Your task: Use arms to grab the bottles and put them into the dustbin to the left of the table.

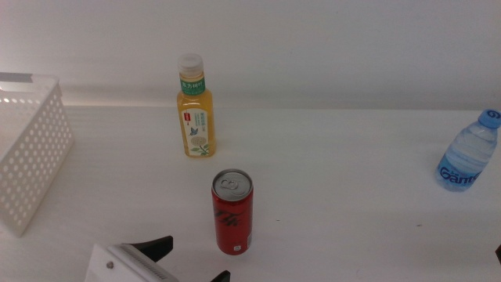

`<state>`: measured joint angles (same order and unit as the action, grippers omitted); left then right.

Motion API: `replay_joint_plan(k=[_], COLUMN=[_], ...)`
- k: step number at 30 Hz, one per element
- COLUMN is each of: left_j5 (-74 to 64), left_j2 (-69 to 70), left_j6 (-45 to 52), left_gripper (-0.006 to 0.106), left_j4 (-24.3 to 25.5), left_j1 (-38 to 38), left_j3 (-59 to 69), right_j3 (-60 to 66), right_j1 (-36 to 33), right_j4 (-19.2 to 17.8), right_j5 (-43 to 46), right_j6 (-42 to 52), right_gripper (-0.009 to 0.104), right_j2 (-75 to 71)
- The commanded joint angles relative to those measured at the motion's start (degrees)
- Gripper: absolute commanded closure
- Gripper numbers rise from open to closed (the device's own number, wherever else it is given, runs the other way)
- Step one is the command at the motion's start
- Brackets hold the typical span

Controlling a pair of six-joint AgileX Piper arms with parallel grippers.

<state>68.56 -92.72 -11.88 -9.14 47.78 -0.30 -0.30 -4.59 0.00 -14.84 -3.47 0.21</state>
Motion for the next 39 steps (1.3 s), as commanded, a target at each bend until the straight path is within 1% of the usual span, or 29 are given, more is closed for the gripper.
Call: replay_joint_plan(k=[1, 8, 11, 13, 21, 30, 39], left_j5=[5.99, 5.99, 5.01, 5.01, 0.56, -3.98, -7.63], left_j2=[-0.38, 0.35, 0.35, 0.25, 0.15, 0.02, -0.84], left_j6=[-0.67, -0.04, -1.06, -0.93, 1.93, 2.42, 3.00], left_gripper=[0.007, 0.007, 0.007, 0.007, 0.007, 0.007, 0.007], left_j4=[0.80, 0.30, 1.68, 1.67, -1.70, -5.17, -5.34], left_j1=[0.28, 0.28, 0.28, 0.28, 0.28, 0.18, 0.18], left_j3=[2.21, 2.21, 2.09, 1.65, -3.42, -7.18, -10.12], right_j3=[2.44, 2.44, 2.44, 2.44, 2.44, 2.44, 2.44], right_j1=[0.34, 0.34, 0.34, 0.34, 0.34, 0.34, 0.34], right_j4=[-0.41, -0.41, -0.41, -0.41, -0.41, -0.41, -0.41], right_j5=[0.79, 0.79, 0.79, 0.79, 0.79, 0.79, 0.79], right_j6=[0.53, 0.53, 0.53, 0.53, 0.53, 0.53, 0.53], right_gripper=[0.018, 0.018, 0.018, 0.018, 0.018, 0.018, 0.018], right_j2=[-2.24, -2.24, -2.24, -2.24, -2.24, -2.24, -2.24])
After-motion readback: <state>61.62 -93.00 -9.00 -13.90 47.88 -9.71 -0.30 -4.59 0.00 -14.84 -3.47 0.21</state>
